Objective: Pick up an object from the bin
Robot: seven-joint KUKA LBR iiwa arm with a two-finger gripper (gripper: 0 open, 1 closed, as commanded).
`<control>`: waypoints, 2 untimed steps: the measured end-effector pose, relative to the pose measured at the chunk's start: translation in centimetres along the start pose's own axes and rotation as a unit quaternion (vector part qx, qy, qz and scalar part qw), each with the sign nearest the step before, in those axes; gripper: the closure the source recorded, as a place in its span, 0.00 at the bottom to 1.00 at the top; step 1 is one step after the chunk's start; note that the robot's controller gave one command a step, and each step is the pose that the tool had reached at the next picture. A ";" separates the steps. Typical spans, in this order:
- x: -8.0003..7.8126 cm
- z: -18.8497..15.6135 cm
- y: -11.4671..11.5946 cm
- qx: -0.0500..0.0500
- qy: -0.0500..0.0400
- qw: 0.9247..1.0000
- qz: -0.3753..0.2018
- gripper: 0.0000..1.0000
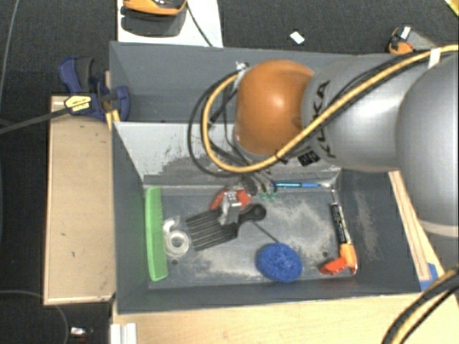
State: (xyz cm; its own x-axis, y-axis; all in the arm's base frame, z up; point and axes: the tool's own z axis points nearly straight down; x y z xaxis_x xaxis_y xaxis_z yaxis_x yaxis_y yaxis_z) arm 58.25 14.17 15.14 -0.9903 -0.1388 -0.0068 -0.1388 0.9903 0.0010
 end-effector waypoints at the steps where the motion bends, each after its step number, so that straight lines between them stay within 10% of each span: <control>1: 0.3 1.6 -3.1 0.000 0.000 0.979 -0.202 0.00; 2: 1.7 4.7 -3.6 -0.001 0.003 0.982 -0.190 0.00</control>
Offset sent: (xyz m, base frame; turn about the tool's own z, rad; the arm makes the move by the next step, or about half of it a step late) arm -0.0110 -0.0381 -0.0459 -0.3838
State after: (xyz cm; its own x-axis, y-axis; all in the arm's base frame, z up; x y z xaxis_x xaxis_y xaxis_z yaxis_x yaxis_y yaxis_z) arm 57.11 10.35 10.45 -0.8670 -0.4983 -0.0006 -0.4983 0.8670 0.0011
